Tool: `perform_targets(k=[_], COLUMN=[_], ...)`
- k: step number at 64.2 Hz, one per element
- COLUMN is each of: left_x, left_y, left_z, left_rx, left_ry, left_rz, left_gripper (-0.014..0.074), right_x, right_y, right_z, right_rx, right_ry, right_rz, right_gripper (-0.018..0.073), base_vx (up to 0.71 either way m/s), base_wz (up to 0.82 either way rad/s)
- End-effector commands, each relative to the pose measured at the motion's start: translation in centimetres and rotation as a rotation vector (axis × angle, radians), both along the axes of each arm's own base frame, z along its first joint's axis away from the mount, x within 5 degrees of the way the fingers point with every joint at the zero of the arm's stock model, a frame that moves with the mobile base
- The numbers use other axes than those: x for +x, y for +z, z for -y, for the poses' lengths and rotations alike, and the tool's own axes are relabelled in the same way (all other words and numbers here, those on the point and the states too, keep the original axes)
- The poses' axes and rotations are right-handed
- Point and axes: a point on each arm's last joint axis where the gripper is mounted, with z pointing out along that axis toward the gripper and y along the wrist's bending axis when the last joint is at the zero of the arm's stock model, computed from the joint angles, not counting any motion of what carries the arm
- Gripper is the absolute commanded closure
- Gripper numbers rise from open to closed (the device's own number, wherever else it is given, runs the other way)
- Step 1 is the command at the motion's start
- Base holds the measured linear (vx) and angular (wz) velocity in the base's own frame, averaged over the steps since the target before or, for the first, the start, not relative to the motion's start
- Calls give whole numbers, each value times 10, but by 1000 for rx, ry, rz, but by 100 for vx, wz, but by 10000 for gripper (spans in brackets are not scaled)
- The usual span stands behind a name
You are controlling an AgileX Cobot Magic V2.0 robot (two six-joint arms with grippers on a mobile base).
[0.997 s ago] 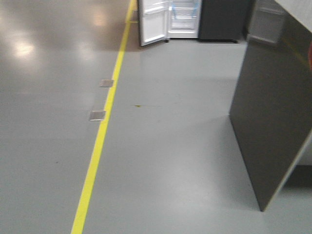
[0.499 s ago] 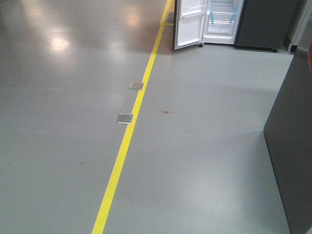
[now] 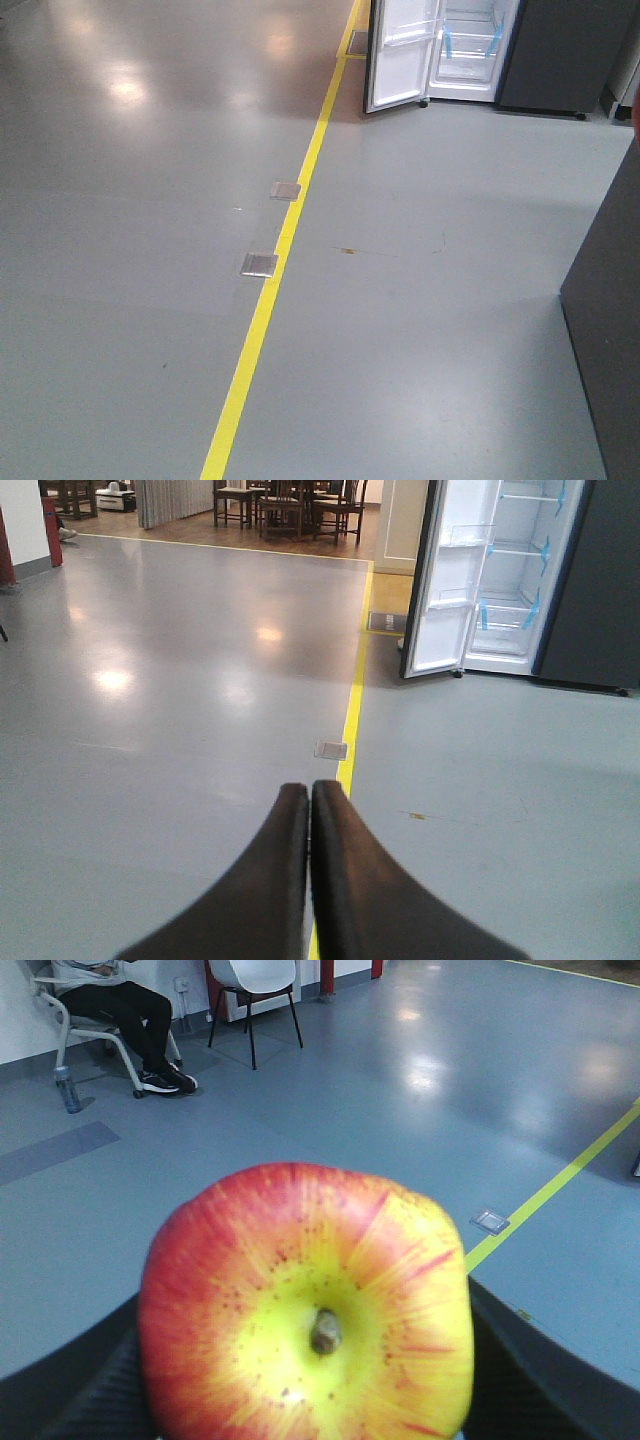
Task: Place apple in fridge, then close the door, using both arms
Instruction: 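Drive the base away from the counter toward the open refrigerator, then drive up to the open refrigerator door holding the apple in the right gripper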
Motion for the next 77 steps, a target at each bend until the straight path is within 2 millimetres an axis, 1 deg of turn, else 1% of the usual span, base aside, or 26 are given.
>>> perform_targets(k=[1,77], left_x=[0,0], left_y=[0,0], left_z=[0,0], left_rx=[-6,-6], left_ry=[-3,-3], left_rz=[62,62], left_gripper=[603,603], right_x=[0,0], right_y=[12,12], right_z=[0,0], right_rx=[49,49], right_ry=[-14,-14], right_rz=[85,85], right_gripper=[564,564], base_vx=[27,29], base_wz=[-3,-5])
